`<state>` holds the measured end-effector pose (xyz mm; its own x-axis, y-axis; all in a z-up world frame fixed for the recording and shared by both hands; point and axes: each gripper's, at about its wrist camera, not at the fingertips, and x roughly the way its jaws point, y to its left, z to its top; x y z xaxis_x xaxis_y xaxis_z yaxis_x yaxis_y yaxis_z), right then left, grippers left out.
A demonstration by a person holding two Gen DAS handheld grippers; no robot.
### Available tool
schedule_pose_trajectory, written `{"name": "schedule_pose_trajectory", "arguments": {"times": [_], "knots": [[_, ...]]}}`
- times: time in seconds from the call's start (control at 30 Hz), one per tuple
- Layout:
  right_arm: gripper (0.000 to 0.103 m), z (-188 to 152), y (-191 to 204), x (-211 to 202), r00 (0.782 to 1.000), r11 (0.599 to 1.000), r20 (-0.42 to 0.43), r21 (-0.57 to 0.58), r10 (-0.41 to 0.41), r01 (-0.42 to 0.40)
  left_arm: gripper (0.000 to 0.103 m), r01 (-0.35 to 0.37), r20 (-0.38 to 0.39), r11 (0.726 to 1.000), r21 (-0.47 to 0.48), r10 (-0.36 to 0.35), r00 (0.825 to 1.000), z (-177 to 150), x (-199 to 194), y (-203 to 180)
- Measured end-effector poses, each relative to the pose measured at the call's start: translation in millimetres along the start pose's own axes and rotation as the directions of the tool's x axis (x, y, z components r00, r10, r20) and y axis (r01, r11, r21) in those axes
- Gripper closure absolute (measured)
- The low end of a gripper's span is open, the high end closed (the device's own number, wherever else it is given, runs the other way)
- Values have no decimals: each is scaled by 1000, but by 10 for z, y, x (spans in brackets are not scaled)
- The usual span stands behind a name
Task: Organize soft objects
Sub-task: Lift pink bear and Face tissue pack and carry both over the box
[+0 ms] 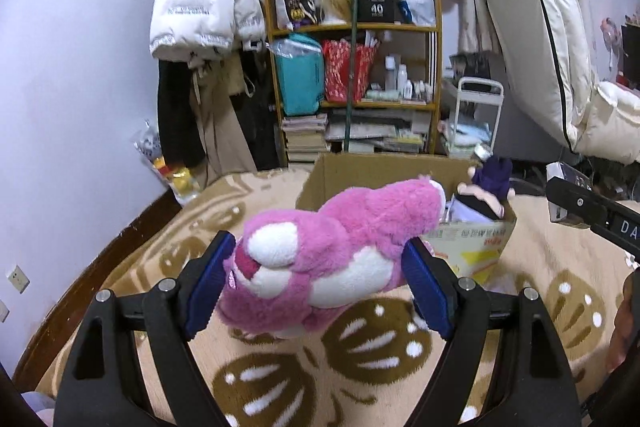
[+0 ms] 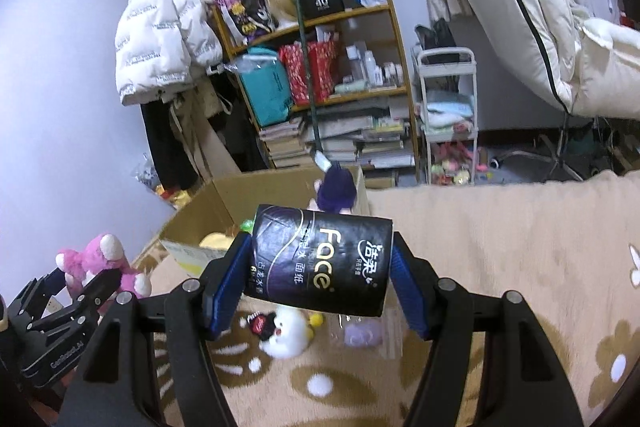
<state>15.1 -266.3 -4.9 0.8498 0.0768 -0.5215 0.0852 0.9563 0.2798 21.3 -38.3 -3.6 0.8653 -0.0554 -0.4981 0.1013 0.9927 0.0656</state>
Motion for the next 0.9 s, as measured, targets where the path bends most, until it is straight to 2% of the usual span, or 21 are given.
{"name": "schedule_pose_trajectory", "arguments": {"times": [0.37, 0.53, 0.9], "knots": [[32, 97, 56, 111, 998, 998, 33, -26, 52, -52, 21, 7, 101, 999, 38, -11, 995, 141, -14, -9], [32, 171, 121, 138, 996, 997, 61, -52, 67, -64, 21, -31, 182, 999, 30, 25, 983, 195, -34, -63], [32, 398, 224, 306, 991, 990, 98, -120, 89, -77, 21, 48, 208, 998, 38, -55, 977, 428, 233, -163]]}}
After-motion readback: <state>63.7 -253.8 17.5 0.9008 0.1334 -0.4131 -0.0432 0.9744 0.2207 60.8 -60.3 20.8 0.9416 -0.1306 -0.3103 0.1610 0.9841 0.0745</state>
